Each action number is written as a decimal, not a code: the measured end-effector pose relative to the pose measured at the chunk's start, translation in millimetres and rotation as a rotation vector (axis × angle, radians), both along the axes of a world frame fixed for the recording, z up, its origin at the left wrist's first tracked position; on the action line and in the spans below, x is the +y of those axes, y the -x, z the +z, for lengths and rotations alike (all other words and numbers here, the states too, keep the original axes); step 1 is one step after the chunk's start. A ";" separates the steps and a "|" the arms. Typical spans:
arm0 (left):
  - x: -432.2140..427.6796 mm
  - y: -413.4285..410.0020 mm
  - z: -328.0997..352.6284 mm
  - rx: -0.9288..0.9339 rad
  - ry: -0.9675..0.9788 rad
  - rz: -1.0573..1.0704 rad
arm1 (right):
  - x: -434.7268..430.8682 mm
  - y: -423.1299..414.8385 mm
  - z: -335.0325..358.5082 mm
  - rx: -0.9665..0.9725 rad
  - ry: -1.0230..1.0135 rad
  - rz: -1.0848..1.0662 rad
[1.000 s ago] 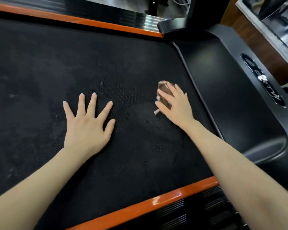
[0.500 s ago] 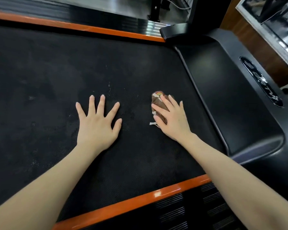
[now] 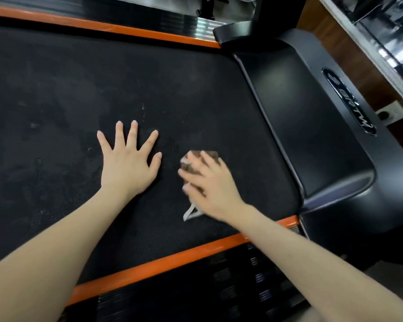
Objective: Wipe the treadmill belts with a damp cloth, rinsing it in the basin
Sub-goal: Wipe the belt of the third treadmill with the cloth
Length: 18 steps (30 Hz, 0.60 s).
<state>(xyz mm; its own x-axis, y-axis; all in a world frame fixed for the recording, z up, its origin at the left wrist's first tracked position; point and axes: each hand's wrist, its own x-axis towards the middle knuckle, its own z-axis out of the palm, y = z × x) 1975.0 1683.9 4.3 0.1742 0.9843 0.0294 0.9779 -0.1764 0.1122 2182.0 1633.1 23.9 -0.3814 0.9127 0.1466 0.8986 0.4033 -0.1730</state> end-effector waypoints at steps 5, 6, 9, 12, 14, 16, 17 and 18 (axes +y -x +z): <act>-1.1 4.3 -1.4 -0.021 -0.013 -0.014 | -30.0 -47.9 3.3 -0.205 -0.014 -0.172; -1.2 4.2 -1.8 -0.017 -0.015 -0.009 | -28.8 -70.1 6.6 -0.219 0.012 -0.350; -0.1 2.1 -1.7 -0.009 -0.016 -0.007 | -31.6 -104.6 14.5 -0.192 0.220 -0.797; -0.3 0.9 -1.7 -0.001 -0.017 -0.009 | -37.9 -57.2 10.8 -0.198 0.180 -0.703; -0.4 2.4 -3.2 0.002 -0.015 -0.009 | -49.2 -25.7 5.9 -0.215 0.145 -0.493; -0.6 4.0 -3.0 -0.017 -0.016 -0.022 | -51.9 -37.3 8.8 -0.296 0.196 -0.398; -0.5 4.9 -3.3 -0.024 -0.020 -0.023 | -46.3 -55.5 12.2 -0.323 0.195 -0.409; -0.4 5.1 -3.8 -0.023 -0.023 -0.020 | -39.6 -76.6 14.9 -0.342 0.172 -0.460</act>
<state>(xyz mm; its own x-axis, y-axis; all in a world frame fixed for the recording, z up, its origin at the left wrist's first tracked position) 1969.9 1683.4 0.5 0.1930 0.9796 0.0559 0.9713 -0.1988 0.1306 2258.6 1593.5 38.9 0.0590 0.9951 -0.0797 0.9905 -0.0484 0.1289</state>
